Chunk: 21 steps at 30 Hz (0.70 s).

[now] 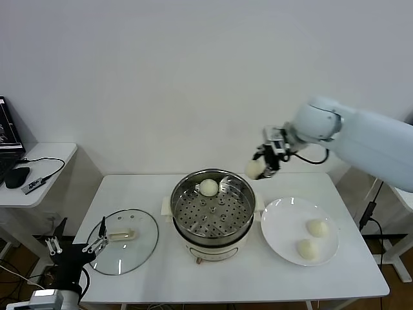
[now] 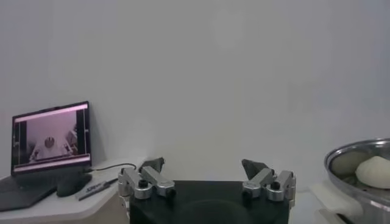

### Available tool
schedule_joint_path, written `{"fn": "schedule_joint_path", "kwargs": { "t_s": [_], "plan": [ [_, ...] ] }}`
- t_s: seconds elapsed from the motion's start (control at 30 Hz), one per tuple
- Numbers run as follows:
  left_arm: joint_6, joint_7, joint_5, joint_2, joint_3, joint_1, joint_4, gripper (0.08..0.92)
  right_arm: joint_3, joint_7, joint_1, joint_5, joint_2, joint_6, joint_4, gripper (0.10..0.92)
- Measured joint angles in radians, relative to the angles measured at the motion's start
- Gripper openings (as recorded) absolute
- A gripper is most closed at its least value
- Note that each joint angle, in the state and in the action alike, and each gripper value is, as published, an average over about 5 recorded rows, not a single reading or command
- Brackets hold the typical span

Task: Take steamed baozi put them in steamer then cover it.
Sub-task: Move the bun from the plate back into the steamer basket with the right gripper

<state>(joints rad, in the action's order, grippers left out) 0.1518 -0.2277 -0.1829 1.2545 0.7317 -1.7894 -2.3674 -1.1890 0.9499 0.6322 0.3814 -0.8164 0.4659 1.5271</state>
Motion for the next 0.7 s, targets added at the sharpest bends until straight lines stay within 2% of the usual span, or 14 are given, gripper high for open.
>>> {"fn": "schedule_joint_path", "kwargs": {
  "t_s": [0.3,0.7],
  "plan": [
    [0.006,-0.001,0.001,0.003,0.016,0.003,-0.007,0.823,-0.016,-0.111,-0.037,0.104,-0.204,0.105,-0.041,0.594],
    [0.014,-0.003,-0.001,0.010,0.019,0.018,-0.002,0.823,-0.018,-0.189,-0.162,0.117,-0.399,0.187,-0.162,0.594]
  ]
}}
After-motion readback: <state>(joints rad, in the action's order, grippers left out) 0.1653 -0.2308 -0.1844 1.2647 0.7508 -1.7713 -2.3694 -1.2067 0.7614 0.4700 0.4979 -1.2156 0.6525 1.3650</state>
